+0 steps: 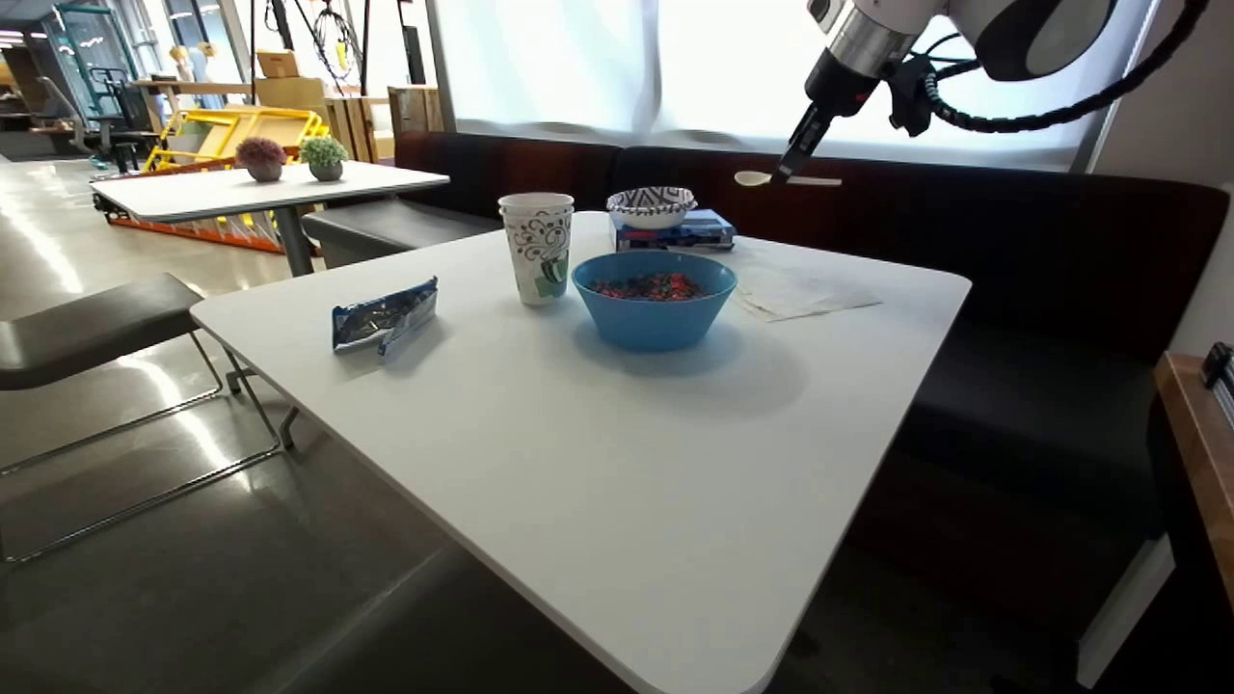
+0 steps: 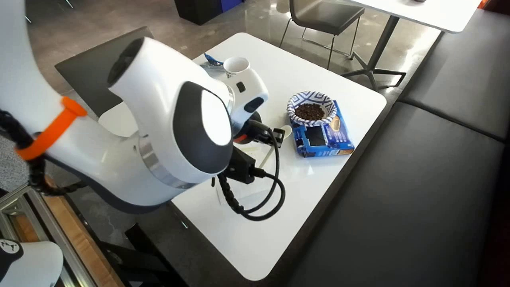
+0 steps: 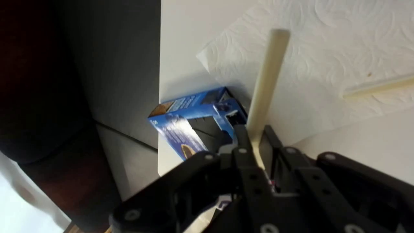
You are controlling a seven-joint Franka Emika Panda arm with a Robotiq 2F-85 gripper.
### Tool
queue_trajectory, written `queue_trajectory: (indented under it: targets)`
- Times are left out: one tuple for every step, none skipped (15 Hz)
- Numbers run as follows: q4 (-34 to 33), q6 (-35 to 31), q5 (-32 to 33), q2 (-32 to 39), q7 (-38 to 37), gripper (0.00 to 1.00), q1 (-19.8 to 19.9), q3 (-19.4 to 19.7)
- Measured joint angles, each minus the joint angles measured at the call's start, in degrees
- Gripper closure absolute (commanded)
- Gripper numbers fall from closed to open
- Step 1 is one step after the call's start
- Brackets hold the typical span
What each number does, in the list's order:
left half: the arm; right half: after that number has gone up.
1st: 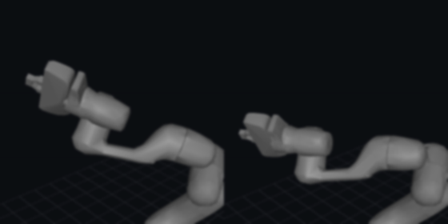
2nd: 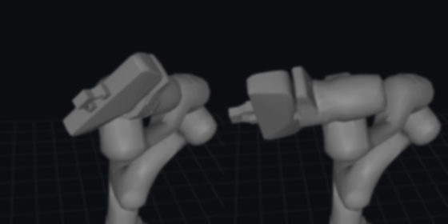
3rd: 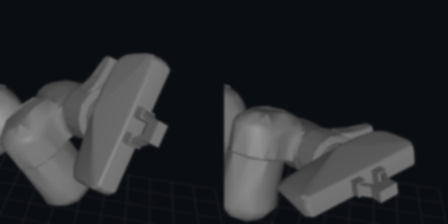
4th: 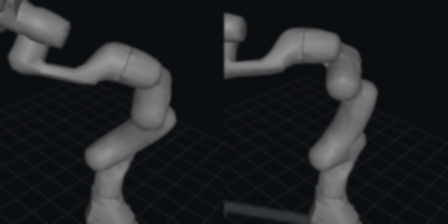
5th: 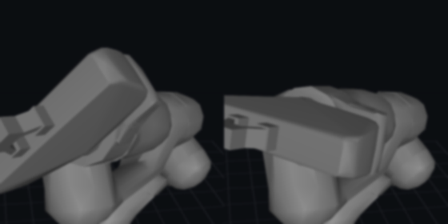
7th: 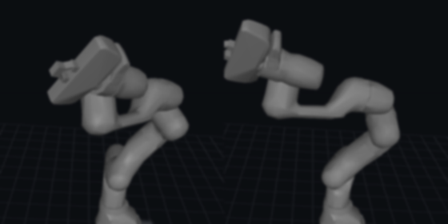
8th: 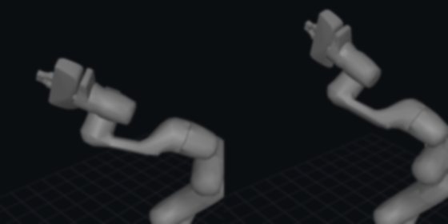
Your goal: Use the white spoon to place some cereal from the blue bowl into the coffee cup then put the spoon back on the napkin.
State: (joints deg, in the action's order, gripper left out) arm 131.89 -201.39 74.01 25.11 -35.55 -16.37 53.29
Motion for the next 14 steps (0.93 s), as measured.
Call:
queue_trajectory:
  targets:
    - [-1.4, 0.0, 0.7, 1.9, -1.5, 0.96, 3.1, -2.7]
    - [-2.8, 0.0, 1.7, 3.7, -3.0, 0.96, 5.9, -5.3]
    - [-4.0, 0.1, 3.0, 5.3, -4.7, 0.96, 8.5, -7.6]
    - [-5.3, 0.1, 4.6, 6.6, -6.4, 0.96, 10.9, -9.7]
    - [-6.4, 0.1, 6.6, 7.8, -8.3, 0.96, 13.0, -11.5]
    - [-7.4, 0.1, 8.8, 8.8, -10.3, 0.96, 14.9, -13.2]
    - [-8.4, -0.1, 10.8, 9.6, -12.2, 0.96, 16.5, -14.5]
    - [-9.4, -0.7, 13.1, 10.4, -14.2, 0.96, 17.8, -15.4]
    - [-10.5, -1.6, 15.4, 11.1, -16.3, 0.96, 18.7, -15.9]
    - [-11.7, -2.9, 17.8, 11.9, -18.7, 0.96, 19.2, -15.9]
    - [-12.9, -4.5, 20.3, 12.6, -21.2, 0.96, 19.6, -15.8]
    - [-14.4, -6.4, 22.8, 13.2, -24.1, 0.61, 19.6, -15.3]
    - [-16.0, -8.6, 25.4, 13.8, -27.0, 0.59, 19.5, -14.7]
    - [-17.8, -10.8, 27.9, 14.3, -30.1, 0.53, 19.3, -13.8]
